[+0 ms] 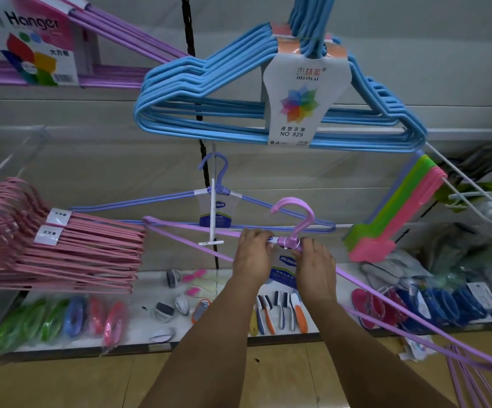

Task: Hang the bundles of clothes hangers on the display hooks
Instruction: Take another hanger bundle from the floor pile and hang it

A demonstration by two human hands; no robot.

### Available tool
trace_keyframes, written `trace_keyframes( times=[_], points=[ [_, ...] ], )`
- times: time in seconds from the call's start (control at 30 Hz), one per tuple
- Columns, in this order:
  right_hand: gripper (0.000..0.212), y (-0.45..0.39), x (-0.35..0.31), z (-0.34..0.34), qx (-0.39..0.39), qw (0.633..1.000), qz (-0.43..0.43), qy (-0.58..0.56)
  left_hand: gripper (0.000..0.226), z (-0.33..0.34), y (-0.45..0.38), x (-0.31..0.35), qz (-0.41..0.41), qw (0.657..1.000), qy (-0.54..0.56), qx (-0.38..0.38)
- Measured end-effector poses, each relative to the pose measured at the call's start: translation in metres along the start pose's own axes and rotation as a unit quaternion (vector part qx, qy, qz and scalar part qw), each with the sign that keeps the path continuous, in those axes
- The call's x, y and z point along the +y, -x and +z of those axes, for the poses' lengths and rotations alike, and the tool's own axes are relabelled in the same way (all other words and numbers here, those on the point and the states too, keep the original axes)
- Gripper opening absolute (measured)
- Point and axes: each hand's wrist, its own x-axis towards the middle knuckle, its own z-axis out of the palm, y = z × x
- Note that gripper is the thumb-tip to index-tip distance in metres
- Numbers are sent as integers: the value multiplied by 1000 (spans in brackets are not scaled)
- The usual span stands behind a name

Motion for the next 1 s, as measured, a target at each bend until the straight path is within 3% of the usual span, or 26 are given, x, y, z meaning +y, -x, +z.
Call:
trace_keyframes(
  times=[0.43,0.57,0.73,1.0],
  points=[
    [17,-49,-56,33,-57,997,-48,-3,27,-30,-49,-57,-47,995,60,69],
    [15,-65,-69,35,-81,995,-52,-7,23,-50,-56,-59,-18,998,15,67],
    [18,-75,-82,45,-106,993,-39,-21,29,-58,-71,-74,-33,998,-2,52],
    [21,-87,-94,67,-130,990,-15,-52,21,-61,-92,-94,-52,995,-49,68]
  ],
)
